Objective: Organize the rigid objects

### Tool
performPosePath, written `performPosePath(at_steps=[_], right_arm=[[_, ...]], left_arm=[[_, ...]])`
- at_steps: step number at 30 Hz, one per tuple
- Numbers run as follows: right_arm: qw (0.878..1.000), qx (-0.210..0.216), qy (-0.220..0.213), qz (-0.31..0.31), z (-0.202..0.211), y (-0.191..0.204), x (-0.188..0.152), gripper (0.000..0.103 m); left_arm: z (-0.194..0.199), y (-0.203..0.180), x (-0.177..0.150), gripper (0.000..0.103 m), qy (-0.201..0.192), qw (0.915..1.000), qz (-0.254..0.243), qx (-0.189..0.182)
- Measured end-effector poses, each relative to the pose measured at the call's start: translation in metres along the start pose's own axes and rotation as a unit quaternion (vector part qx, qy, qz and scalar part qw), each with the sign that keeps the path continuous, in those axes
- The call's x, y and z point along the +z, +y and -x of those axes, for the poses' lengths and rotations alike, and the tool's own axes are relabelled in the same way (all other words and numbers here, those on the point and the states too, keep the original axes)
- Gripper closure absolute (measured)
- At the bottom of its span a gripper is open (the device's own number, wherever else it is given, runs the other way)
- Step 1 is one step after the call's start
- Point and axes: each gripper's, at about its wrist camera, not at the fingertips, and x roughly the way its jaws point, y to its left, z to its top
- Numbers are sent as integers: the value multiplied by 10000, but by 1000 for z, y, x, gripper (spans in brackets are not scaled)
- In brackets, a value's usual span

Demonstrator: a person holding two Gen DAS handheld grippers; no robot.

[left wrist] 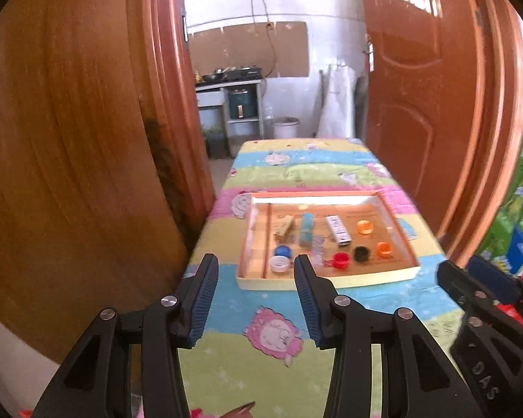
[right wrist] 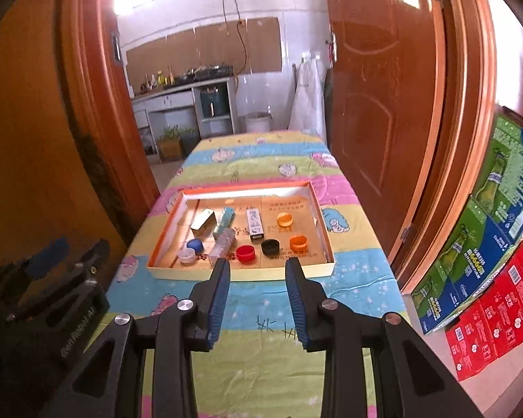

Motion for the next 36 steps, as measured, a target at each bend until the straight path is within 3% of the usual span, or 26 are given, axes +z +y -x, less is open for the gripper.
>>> performPosePath(at_steps=[8, 19, 36], right_arm=[[9994, -287, -190, 85, 43, 15, -4, 70], [9991, -344, -229, 123, 67, 22, -9, 70], [9983, -294, -478, 135, 82, 22, -7, 70]], left_arm=[[47, 12, -4, 56, -83, 9978, 238, -609], [80, 16, -7, 56, -169, 9973, 239, -668], [81, 18, -10, 56, -132, 9979, 197, -595]])
